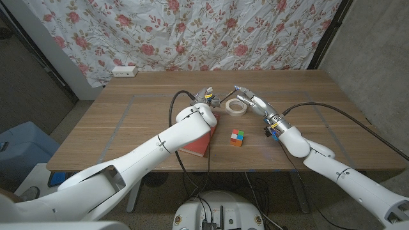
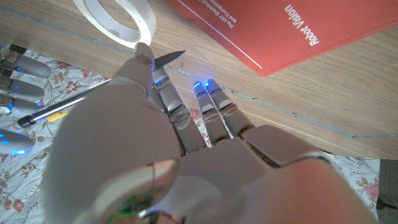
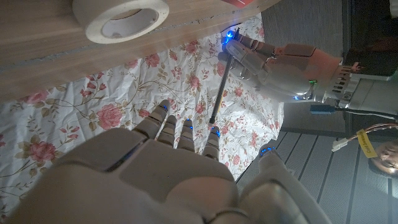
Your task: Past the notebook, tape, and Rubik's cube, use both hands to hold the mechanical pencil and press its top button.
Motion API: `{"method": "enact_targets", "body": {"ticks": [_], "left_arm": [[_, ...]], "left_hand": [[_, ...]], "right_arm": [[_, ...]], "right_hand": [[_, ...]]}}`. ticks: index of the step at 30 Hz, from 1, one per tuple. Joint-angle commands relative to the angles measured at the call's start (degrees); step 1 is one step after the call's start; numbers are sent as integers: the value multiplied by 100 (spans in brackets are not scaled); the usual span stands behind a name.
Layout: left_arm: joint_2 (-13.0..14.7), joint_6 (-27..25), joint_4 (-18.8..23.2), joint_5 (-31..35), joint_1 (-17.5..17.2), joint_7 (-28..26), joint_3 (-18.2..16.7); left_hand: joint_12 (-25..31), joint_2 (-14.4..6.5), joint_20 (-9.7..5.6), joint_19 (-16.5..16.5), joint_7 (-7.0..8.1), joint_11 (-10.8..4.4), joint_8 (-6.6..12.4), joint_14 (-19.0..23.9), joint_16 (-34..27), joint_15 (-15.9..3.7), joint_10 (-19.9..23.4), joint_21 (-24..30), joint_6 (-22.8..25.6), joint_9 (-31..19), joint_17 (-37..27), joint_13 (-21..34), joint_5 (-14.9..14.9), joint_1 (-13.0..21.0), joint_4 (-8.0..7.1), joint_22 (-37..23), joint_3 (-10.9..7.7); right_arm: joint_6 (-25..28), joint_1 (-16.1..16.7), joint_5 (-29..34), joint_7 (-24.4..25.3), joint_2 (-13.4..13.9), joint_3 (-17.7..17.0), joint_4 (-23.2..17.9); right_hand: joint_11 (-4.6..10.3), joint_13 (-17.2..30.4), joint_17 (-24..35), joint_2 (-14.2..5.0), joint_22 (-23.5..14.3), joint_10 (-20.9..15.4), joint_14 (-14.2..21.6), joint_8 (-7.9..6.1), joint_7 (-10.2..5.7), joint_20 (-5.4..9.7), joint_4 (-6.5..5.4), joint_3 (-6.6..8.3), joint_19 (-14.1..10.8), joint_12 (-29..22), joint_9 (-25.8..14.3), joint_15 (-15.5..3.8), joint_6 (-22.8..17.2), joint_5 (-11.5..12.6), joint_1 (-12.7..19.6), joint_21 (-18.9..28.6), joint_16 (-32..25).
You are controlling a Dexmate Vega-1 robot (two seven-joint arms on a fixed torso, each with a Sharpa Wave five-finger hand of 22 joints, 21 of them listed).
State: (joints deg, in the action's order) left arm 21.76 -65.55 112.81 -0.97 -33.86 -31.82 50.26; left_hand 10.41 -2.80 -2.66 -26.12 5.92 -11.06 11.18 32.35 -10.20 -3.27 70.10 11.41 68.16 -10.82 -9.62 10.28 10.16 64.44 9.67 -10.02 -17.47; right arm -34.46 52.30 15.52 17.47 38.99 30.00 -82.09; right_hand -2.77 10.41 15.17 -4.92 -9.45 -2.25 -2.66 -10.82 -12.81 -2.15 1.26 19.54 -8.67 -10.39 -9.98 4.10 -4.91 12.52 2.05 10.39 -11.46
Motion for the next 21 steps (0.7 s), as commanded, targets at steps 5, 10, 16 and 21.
{"method": "enact_targets", "body": {"ticks": [5,10,16,21], "left_arm": [[11,-45,64,8,-36,-23,36],[23,-40,80,7,-46,-24,35],[36,-29,89,5,-57,-23,34],[65,-2,112,-2,-73,-12,17]], "left_hand": [[35,-69,-248,-55,-2,-155,33,55,-6,-945,174,29,4,-29,-6,11,24,31,-12,-10,22],[33,-70,-246,-54,-5,-152,33,58,-7,-947,169,29,3,-29,-6,11,24,31,-13,-10,26],[32,-70,-244,-51,-5,-155,37,58,-7,-945,167,27,11,-29,-6,11,24,32,-12,-10,29],[31,-71,-245,-49,6,-156,35,58,-7,-946,164,27,6,-29,-6,11,24,33,-12,-10,32]], "right_arm": [[-115,85,-103,23,5,-64,3],[-132,91,-114,34,-4,-89,8],[-149,93,-200,31,-32,-133,15],[-136,107,-261,36,-30,-193,5]], "right_hand": [[3,6,-6,-126,-26,29,-46,-29,11,-20,-17,-2,-14,-35,-29,6,-54,24,23,36,-47],[-2,6,-8,-124,-26,26,-33,-28,10,-24,-17,-2,-16,-38,-28,4,-61,25,23,38,-55],[0,6,-9,-122,-26,29,-31,-27,10,-28,-17,-2,-24,-39,-28,2,-67,27,24,42,-58],[0,6,-11,-119,-26,25,-24,-24,10,-32,-15,-2,-31,-42,-28,4,-69,27,27,45,-62]]}}
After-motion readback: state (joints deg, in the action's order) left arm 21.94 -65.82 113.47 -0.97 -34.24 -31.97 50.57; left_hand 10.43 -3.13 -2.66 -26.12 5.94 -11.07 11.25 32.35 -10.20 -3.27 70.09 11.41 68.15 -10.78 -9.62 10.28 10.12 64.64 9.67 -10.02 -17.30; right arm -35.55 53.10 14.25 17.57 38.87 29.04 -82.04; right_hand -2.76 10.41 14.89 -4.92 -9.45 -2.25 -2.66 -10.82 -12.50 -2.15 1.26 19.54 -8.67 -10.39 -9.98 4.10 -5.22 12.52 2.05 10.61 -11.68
